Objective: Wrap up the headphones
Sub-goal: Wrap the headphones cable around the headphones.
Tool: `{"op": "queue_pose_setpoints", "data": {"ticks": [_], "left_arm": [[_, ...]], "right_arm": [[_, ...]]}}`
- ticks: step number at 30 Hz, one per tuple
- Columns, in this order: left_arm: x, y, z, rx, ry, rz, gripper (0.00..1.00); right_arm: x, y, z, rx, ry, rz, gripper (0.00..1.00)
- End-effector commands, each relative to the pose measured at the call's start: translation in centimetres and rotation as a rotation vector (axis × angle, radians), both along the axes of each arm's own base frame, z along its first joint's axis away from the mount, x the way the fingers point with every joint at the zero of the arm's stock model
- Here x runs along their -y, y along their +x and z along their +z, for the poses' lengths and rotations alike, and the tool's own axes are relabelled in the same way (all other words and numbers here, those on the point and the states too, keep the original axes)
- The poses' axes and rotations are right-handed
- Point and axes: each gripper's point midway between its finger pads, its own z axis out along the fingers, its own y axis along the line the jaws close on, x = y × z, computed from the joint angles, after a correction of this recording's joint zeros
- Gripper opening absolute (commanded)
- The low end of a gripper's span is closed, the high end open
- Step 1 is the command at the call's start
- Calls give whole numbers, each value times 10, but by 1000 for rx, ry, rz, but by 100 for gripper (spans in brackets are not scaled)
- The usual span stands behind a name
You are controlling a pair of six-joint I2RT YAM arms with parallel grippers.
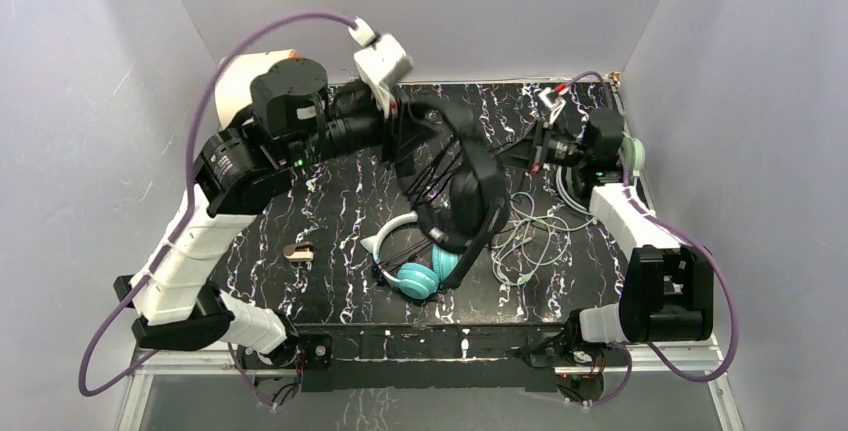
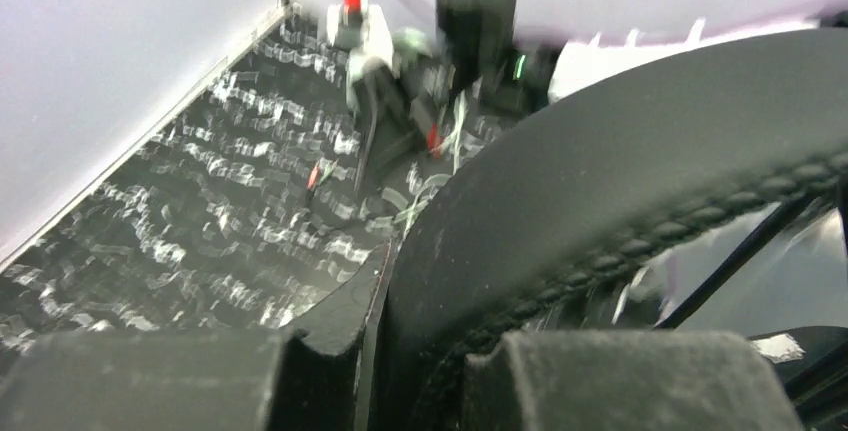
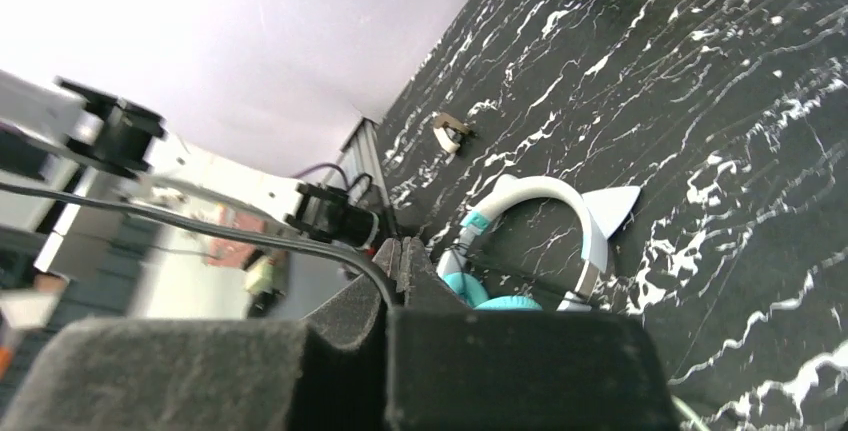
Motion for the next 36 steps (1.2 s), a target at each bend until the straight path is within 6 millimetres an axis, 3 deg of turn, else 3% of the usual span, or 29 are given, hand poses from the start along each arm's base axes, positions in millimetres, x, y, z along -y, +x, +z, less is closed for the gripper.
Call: {"op": "queue_pose_setpoints", "data": {"ticks": [1,4,8,11,14,18,23,26,32,36], "left_arm": [[-28,-6,-77,182,380,-122,0],[-49,18,-108,231,558,-26,0],[-84,80,-138,314,854,271,0],[-94,120,-143,390,968,504,0],[-89,148,-130,470,920,691,0],[-73,172,-130,405,805,860,0],[-56,191,-127,281,596,1053,0],[-57,194,-114,225,459,1161,0],[-45,197,-81,154,183,1184,0],[-36,205,-55,106,25,1153,0]], "right_arm": [[41,1,37,-176,29,-28,0],[54,5,53,-170,14,-68,0],[56,8,78,-156,-9,-93,0],[52,5,95,-144,-3,-83,0],[39,-2,109,-151,12,-34,0],[14,-18,133,-122,45,6,0],[-17,-28,148,-118,95,-61,3],[-24,-20,148,-105,101,-182,7],[-52,-34,169,39,150,-311,5],[-68,-61,177,161,161,-327,4]]}}
